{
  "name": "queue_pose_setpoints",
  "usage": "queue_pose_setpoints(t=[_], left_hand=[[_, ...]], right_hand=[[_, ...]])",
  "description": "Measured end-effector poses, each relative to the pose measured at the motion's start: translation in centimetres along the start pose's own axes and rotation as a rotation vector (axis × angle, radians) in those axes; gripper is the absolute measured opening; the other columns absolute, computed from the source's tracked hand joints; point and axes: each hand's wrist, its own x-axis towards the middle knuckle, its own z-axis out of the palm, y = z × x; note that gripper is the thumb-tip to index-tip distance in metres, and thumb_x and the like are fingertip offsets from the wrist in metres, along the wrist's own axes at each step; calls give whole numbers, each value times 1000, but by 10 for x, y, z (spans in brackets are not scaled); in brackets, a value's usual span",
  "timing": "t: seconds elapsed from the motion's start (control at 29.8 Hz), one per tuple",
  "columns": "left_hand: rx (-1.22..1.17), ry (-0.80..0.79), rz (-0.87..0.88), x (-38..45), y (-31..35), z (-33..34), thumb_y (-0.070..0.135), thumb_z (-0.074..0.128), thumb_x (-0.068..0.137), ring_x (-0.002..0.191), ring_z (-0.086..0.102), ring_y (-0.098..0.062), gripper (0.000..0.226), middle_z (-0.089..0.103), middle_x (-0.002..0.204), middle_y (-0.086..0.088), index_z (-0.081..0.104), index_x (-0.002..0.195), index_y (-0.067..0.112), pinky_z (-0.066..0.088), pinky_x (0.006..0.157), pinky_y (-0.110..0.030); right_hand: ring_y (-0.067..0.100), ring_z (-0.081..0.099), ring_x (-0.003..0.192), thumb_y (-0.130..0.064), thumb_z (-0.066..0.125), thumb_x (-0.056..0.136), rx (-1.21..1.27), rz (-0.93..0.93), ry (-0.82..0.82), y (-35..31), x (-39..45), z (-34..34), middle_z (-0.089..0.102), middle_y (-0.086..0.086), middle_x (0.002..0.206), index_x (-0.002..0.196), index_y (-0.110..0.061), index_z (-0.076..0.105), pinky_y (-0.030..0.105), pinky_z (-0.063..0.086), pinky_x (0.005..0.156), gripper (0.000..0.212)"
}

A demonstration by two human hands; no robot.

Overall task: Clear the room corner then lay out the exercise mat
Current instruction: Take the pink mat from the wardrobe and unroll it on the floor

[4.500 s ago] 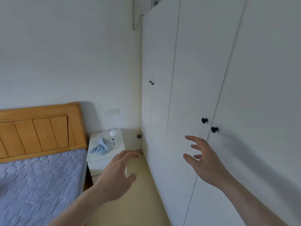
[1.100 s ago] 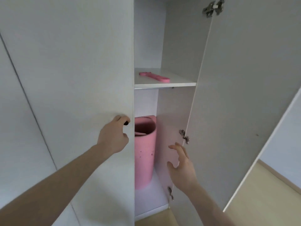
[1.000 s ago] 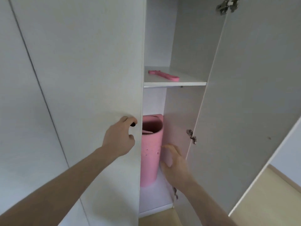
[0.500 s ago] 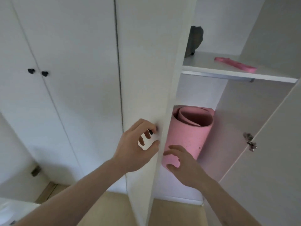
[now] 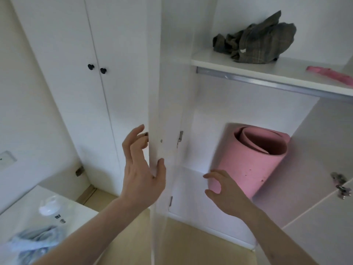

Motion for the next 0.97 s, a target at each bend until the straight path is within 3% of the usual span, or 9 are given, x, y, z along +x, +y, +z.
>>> queue_pose_setpoints(t=[0.1, 0.17, 0.27, 0.37, 0.47, 0.54, 0.6, 0.8, 0.97], left_hand=[[54, -20, -116, -5, 4, -11, -17, 66, 74, 152, 19, -28, 85, 22, 158, -21, 27, 148, -12, 27, 124, -43], [144, -34, -88, -12, 12, -15, -15, 66, 75, 155, 11, -31, 95, 12, 164, -20, 17, 156, -7, 16, 126, -49], [240, -83, 164, -26, 20, -12, -13, 66, 73, 153, 19, -41, 82, 22, 162, -19, 38, 150, 2, 20, 120, -66], [149, -320, 225, -27, 19, 1, -15, 62, 75, 154, 23, -31, 67, 36, 160, -9, 60, 136, 11, 26, 122, -56], [108, -560, 130, -19, 5, 25, -9, 53, 80, 152, 23, -12, 62, 36, 158, 9, 59, 131, 25, 36, 118, -42], [118, -651, 70, -15, -4, 43, -2, 51, 83, 149, 21, -7, 59, 32, 158, 14, 55, 132, 30, 36, 117, -36], [89, -703, 32, -9, -7, 67, 2, 51, 87, 146, 22, -6, 56, 30, 157, 16, 54, 134, 32, 35, 116, -32], [-10, -770, -83, 13, -4, 145, 8, 55, 91, 142, 27, -9, 50, 33, 154, 16, 53, 135, 32, 33, 110, -21], [-81, -869, -144, 28, 12, 216, 8, 55, 91, 138, 34, -14, 47, 38, 149, 11, 56, 134, 27, 34, 109, -24]], right_hand=[[1, 48, 127, -31, 70, 91, 16, -14, -6, 0, 6, 2, 36, -20, 148, 125, -46, 57, 19, 41, 100, 40], [2, 47, 129, -30, 71, 90, 30, -20, -7, 2, 10, 2, 38, -19, 147, 125, -45, 58, 27, 42, 108, 40], [-1, 47, 127, -31, 71, 90, 30, -14, -31, 5, 13, 5, 37, -22, 145, 126, -46, 57, 24, 42, 104, 41], [-1, 47, 124, -30, 71, 90, 30, -8, -32, 8, 16, 4, 38, -21, 144, 126, -45, 56, 25, 44, 103, 42], [0, 47, 124, -29, 72, 89, 21, 19, 4, 13, 16, -4, 39, -18, 144, 128, -41, 57, 27, 43, 107, 43], [0, 47, 122, -27, 73, 88, 25, 32, 34, 18, 14, -12, 40, -17, 142, 128, -40, 57, 17, 42, 101, 44], [-1, 47, 119, -24, 73, 88, 33, 61, 65, 27, 9, -26, 41, -16, 141, 129, -36, 58, 10, 38, 94, 45], [5, 45, 126, -25, 73, 87, 20, 163, 165, 68, -13, -71, 40, -17, 141, 135, -35, 55, 33, 42, 111, 52], [3, 42, 128, -27, 74, 88, -13, 254, 222, 113, -34, -110, 40, -14, 142, 134, -37, 51, 21, 31, 110, 52]])
